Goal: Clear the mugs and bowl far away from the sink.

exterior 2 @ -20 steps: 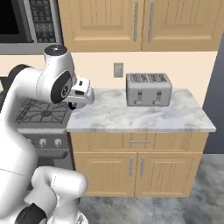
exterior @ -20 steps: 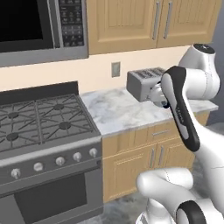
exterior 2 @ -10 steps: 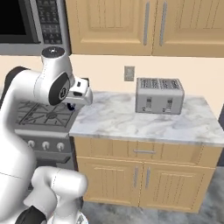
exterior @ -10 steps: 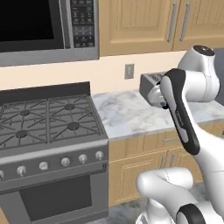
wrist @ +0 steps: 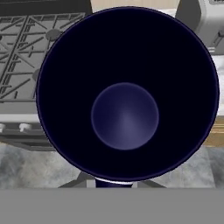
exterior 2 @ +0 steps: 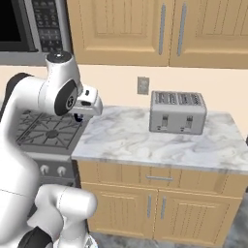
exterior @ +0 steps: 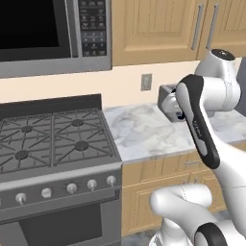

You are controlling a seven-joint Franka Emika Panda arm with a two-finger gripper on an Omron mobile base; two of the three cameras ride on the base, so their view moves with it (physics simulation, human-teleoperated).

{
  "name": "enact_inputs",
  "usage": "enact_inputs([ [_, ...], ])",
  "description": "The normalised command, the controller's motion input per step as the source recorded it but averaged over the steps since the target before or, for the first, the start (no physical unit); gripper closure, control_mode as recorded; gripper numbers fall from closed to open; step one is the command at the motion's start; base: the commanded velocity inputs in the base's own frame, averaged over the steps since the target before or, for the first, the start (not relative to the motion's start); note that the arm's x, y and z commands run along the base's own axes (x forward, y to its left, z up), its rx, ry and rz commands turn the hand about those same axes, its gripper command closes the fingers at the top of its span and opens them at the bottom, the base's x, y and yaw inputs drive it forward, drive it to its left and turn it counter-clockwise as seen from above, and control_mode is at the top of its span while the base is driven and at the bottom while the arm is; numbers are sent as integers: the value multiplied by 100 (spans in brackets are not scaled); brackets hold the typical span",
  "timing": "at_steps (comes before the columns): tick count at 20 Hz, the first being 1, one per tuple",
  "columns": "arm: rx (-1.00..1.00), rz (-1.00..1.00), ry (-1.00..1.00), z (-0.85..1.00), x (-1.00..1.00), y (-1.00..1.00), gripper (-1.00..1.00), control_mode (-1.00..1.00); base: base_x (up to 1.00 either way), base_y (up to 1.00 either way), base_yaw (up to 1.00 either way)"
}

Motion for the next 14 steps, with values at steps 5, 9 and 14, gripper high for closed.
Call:
enact_inputs([
  [5, 0, 0, 0, 0, 0, 0, 100, 100, 61, -11, 0],
  [9, 0, 0, 0, 0, 0, 0, 100, 100, 28, -6, 0],
  [14, 0, 0, -1, -4, 1, 0, 100, -100, 1, 0, 0],
])
